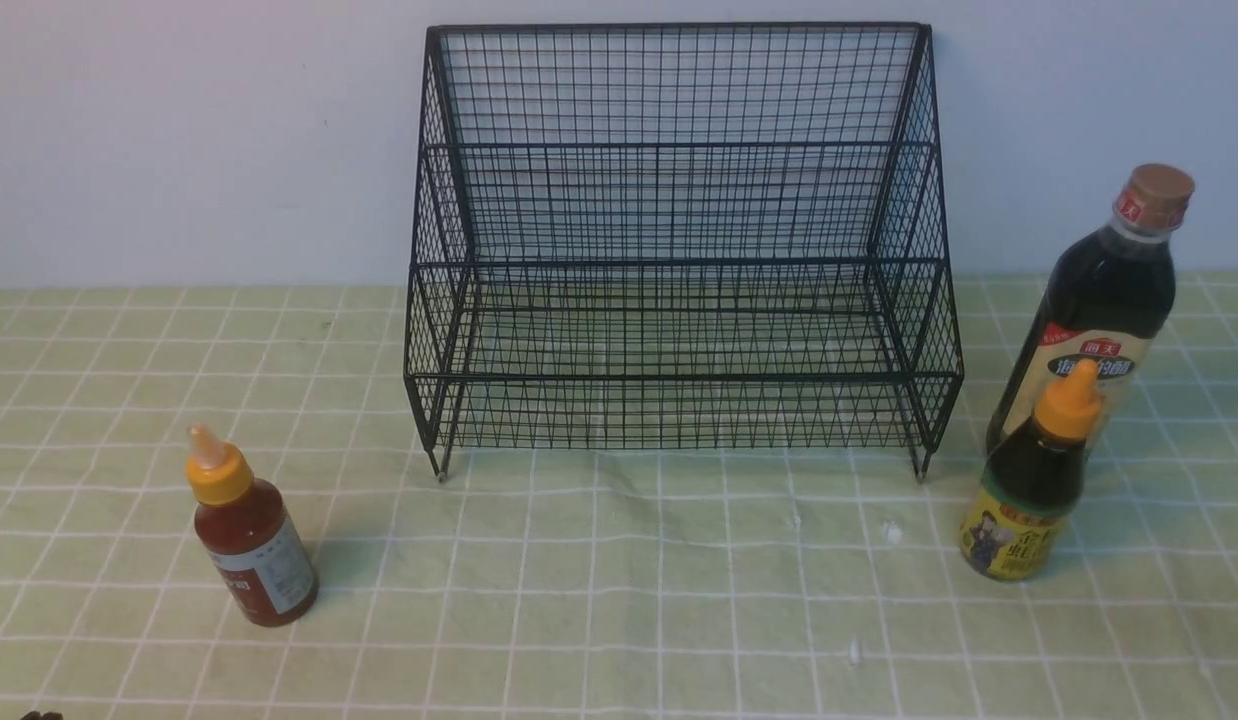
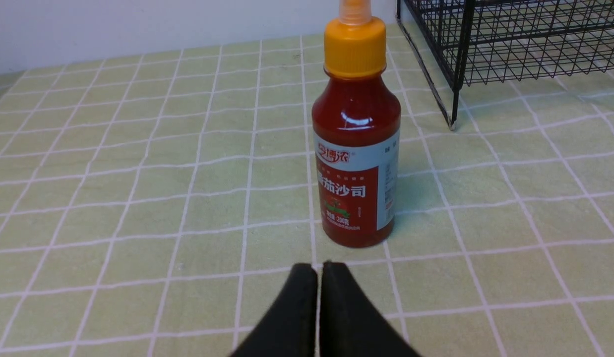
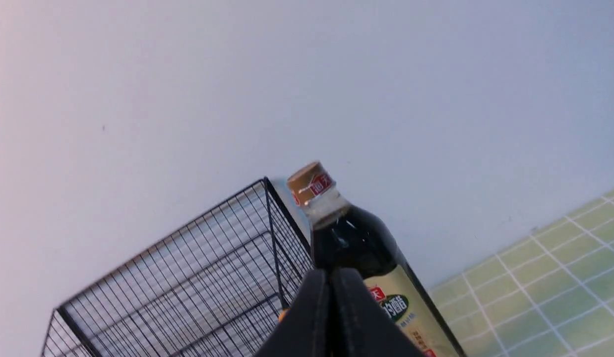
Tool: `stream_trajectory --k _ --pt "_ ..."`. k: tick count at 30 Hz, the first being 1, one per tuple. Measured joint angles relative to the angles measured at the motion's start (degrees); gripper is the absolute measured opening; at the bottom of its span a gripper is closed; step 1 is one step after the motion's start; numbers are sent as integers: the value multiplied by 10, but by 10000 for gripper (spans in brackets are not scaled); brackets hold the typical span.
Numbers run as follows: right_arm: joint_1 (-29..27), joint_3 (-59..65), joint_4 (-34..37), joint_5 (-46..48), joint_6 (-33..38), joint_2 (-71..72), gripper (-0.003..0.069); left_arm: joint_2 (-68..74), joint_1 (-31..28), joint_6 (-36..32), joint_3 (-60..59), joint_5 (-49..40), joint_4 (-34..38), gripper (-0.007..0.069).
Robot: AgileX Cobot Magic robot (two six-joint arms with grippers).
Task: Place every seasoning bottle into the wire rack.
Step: Use the right arm to grab the condiment bottle closest to it
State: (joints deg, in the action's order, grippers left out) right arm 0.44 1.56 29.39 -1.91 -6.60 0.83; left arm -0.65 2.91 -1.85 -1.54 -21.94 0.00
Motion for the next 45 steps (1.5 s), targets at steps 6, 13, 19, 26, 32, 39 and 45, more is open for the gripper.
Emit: stream_trajectory --k 6,13,19,26,32,39,45 --pt "0 0 31 -29 -8 0 -15 0 0 0 0 0 0 -6" --pt "0 -151 9 92 3 -38 -15 0 0 0 0 0 0 -6" --pt "0 -371 -62 354 59 -252 -15 0 0 0 0 0 0 -6" --pt "0 -587 -87 626 156 -549 -15 0 0 0 0 0 0 -6" --pt "31 -669 -123 643 163 -695 -10 0 0 0 0 0 0 -6" --pt "106 -683 -255 623 66 -781 65 0 0 0 0 0 0 -6" --pt "110 -684 -303 584 17 -796 273 0 0 0 0 0 0 -6"
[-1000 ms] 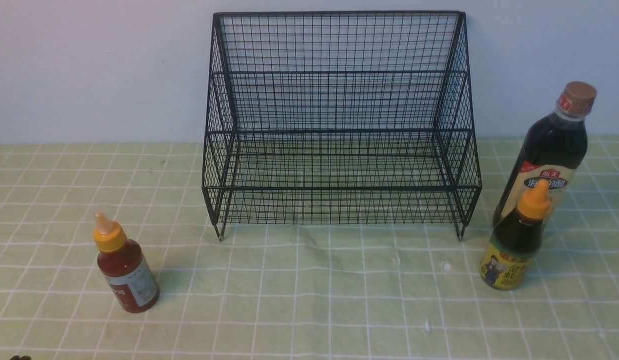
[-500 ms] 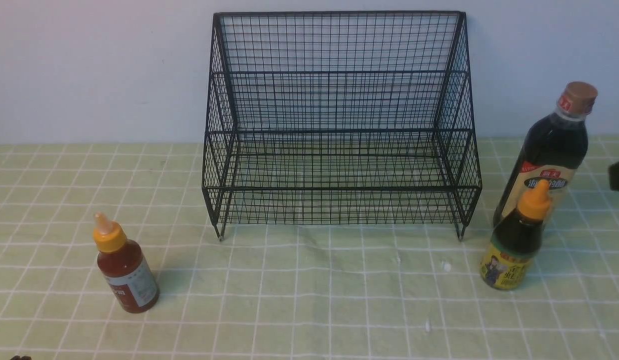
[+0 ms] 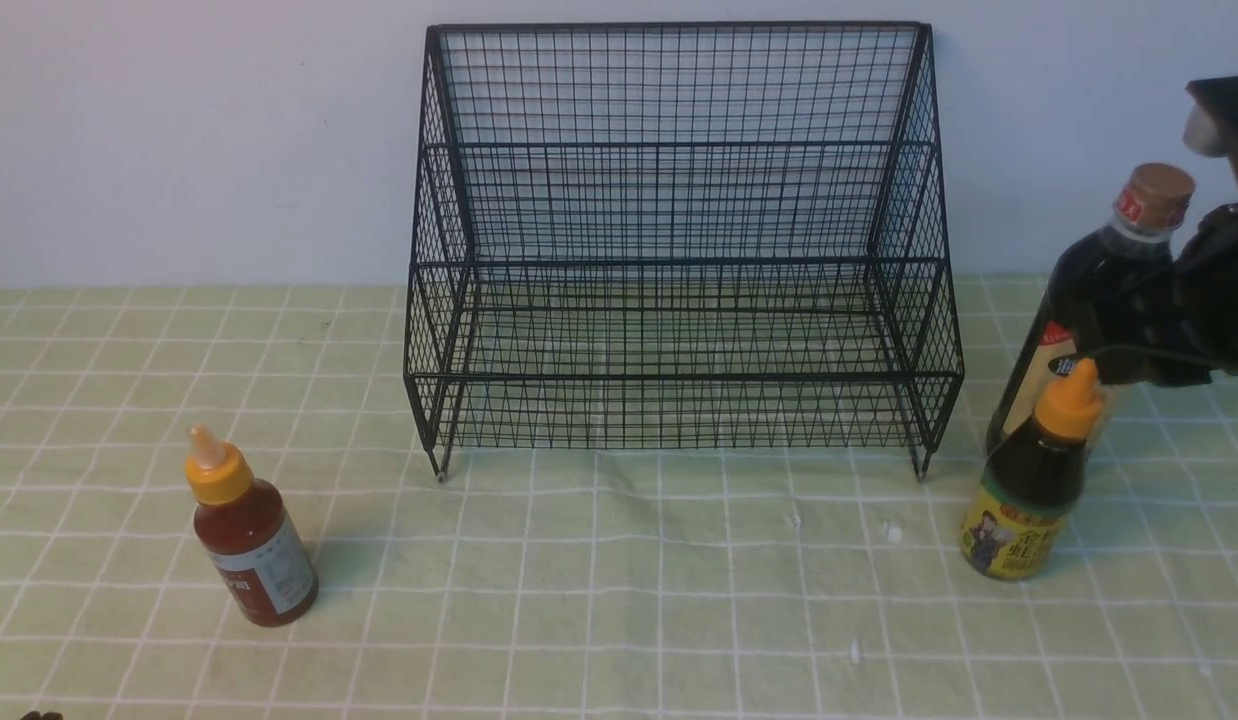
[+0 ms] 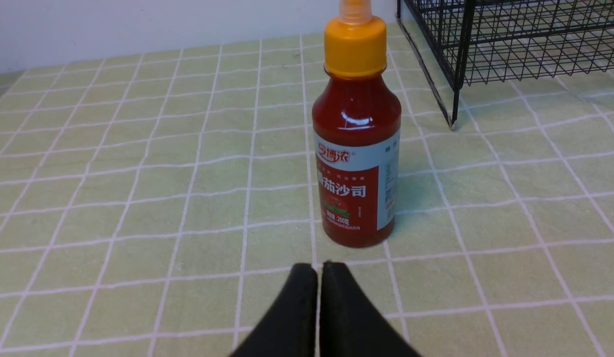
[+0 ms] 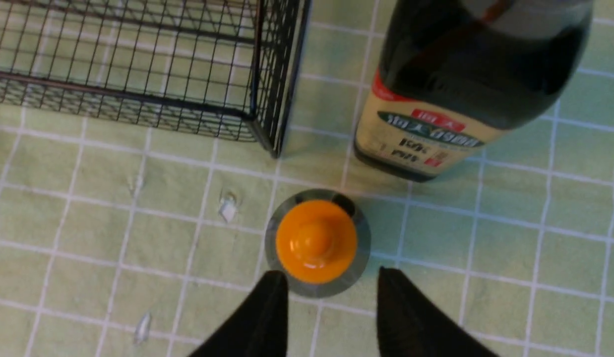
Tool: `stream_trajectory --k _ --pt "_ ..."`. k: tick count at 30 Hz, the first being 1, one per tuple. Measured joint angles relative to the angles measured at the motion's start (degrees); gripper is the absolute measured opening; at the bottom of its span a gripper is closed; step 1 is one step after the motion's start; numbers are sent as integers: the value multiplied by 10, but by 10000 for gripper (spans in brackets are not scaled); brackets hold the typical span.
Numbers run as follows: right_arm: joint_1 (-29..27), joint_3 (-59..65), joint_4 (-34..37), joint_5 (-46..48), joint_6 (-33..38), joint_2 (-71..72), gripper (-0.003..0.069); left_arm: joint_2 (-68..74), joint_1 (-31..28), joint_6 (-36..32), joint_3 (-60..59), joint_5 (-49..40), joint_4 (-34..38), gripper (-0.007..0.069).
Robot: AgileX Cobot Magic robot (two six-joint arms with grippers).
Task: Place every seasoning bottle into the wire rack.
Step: Use the right arm to grab the condiment bottle closest to it
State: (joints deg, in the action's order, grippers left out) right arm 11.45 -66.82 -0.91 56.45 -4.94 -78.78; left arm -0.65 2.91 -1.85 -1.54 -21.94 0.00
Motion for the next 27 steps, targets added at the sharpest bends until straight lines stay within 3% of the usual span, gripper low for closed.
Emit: stream_trajectory --k 1,6,11,16,19,20,22,27 --pt "0 -1 -1 -7 -2 -5 340 0 0 0 0 0 0 -6" --pt "0 -2 -1 -17 -4 -43 526 0 0 0 0 0 0 -6" --pt "0 -2 -1 -26 -4 -89 589 0 0 0 0 0 0 -6" --pt "0 -2 -1 -50 -4 -110 549 0 0 0 0 0 0 -6" --pt "0 -2 -1 -56 -4 -115 404 0 0 0 0 0 0 -6" --pt "0 -2 -1 -56 -4 -115 391 0 0 0 0 0 0 -6" --pt "0 -2 3 -48 -3 -114 267 0 0 0 0 0 0 -6" --pt "0 -2 3 -13 7 -99 286 0 0 0 0 0 0 -6"
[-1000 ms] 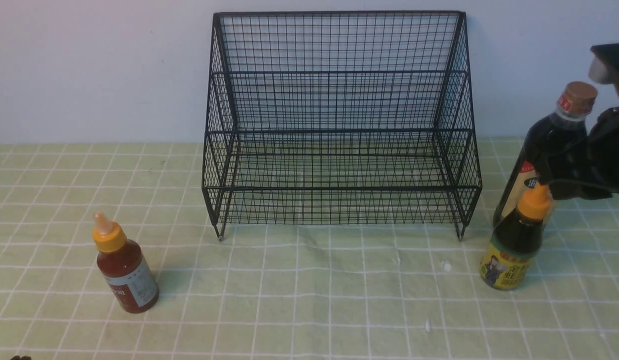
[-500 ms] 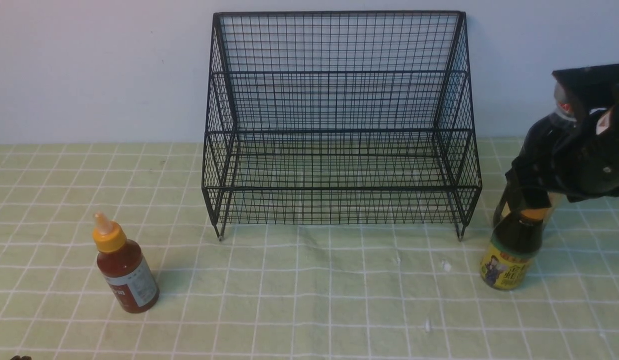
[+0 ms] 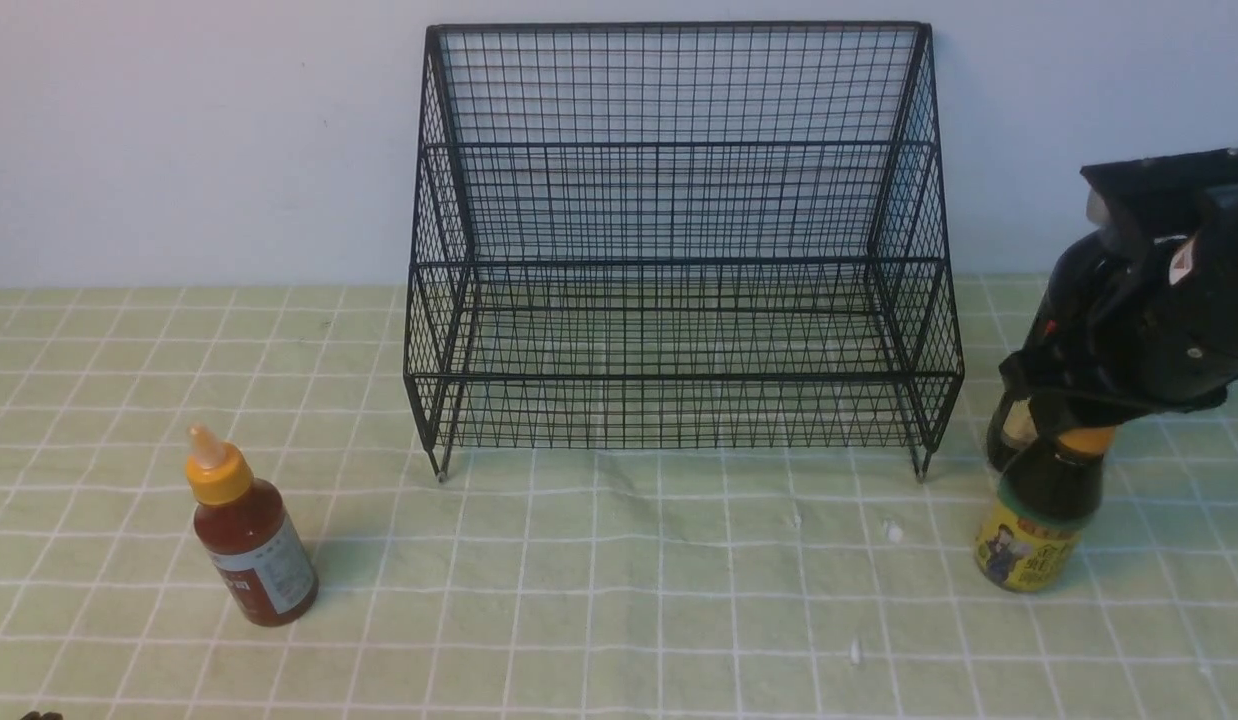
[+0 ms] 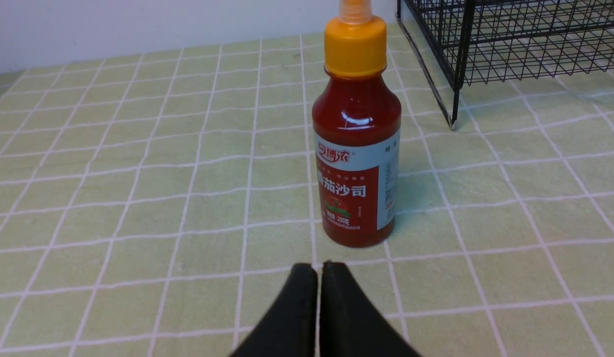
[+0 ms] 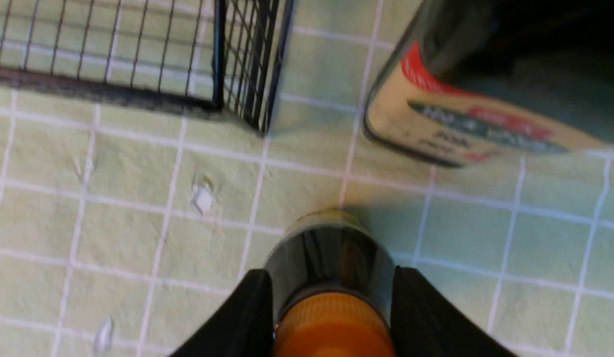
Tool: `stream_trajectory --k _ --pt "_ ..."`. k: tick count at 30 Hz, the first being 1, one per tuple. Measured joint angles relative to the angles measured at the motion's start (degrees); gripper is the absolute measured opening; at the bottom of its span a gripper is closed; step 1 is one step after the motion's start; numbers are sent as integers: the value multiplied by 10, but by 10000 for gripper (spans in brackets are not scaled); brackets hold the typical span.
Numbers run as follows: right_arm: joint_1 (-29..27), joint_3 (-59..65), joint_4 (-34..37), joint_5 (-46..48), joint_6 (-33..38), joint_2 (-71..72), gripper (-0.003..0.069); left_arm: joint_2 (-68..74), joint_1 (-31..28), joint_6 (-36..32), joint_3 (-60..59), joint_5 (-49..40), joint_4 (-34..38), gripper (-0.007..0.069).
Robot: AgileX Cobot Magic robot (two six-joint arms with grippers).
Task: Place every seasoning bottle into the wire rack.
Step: Use the right arm to grab the condiment bottle closest to it, then use the right arm to put the condiment bottle back on the shelf
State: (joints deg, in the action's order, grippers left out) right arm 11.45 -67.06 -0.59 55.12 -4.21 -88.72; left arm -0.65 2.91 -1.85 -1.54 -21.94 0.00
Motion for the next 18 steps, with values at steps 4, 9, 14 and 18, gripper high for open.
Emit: stream_trajectory --k 4,9,14,18 --pt "0 -9 0 36 3 44 286 0 0 0 0 0 0 -6" --pt "0 -71 6 73 18 126 285 0 0 0 0 0 0 -6" --pt "23 -163 15 95 46 164 285 0 0 0 0 0 0 -6" --pt "60 -231 29 100 67 154 285 0 0 0 0 0 0 -6"
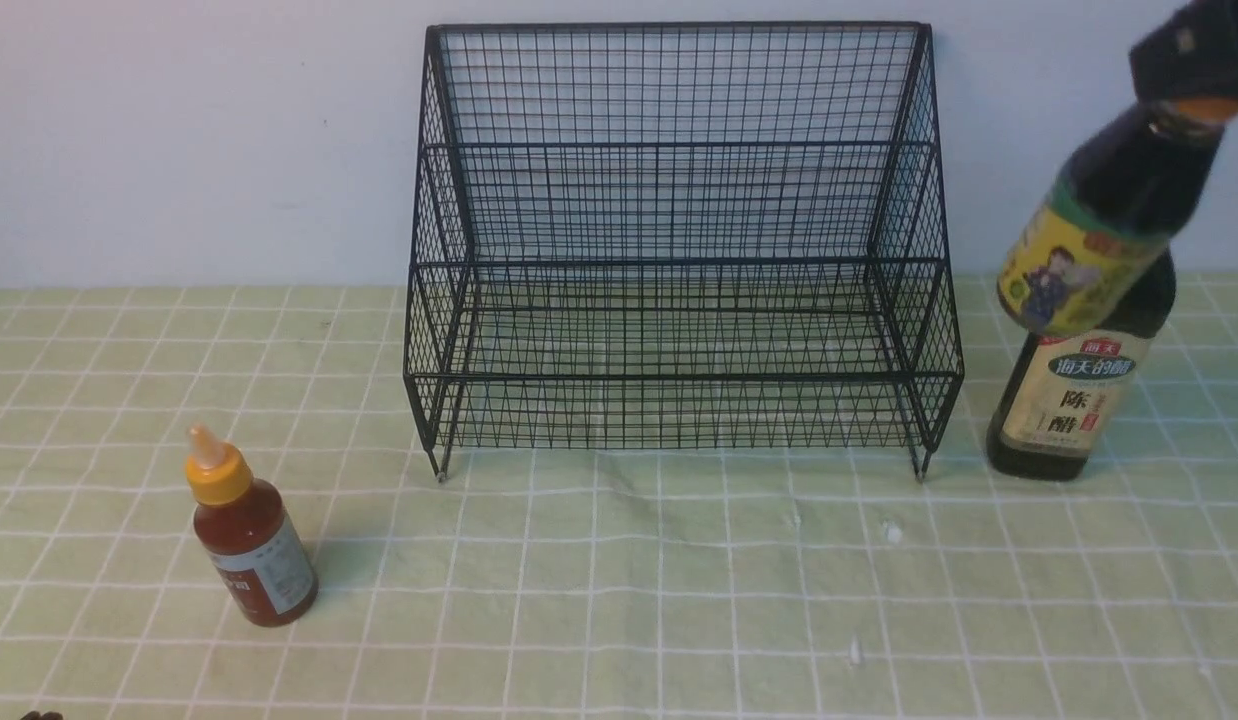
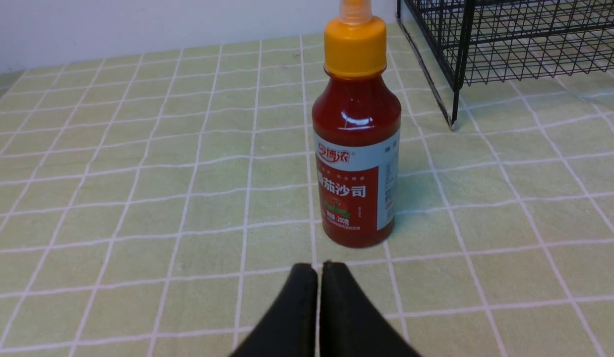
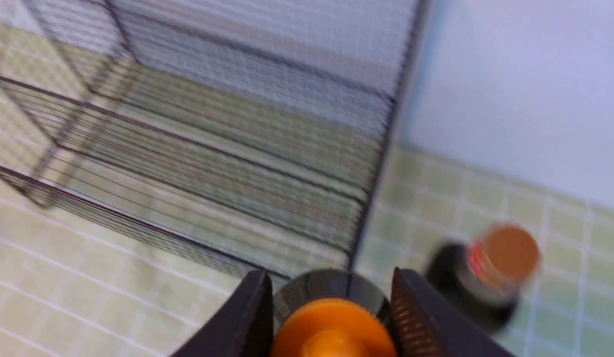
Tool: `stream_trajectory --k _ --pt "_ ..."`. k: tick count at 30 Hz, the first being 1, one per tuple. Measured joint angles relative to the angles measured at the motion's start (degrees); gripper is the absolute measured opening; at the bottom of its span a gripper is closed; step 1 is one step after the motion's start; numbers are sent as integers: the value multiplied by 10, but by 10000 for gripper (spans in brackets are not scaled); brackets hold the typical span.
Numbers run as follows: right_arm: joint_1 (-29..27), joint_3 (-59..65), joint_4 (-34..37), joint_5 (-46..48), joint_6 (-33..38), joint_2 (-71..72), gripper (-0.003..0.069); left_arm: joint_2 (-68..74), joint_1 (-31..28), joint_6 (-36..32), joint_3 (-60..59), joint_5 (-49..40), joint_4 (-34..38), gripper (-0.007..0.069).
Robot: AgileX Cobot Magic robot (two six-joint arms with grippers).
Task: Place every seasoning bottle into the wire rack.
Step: Use the right arm to put the condiment bottle back on the shelf
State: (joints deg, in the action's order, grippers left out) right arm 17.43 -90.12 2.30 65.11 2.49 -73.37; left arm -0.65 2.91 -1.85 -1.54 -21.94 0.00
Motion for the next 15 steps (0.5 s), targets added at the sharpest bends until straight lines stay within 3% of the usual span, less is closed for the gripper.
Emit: stream_trajectory --k 6,15 --pt "48 -60 7 -8 7 -92 283 0 0 0 0 0 0 -6" --pt "50 -68 -1 -75 10 -213 283 0 0 0 0 0 0 -6"
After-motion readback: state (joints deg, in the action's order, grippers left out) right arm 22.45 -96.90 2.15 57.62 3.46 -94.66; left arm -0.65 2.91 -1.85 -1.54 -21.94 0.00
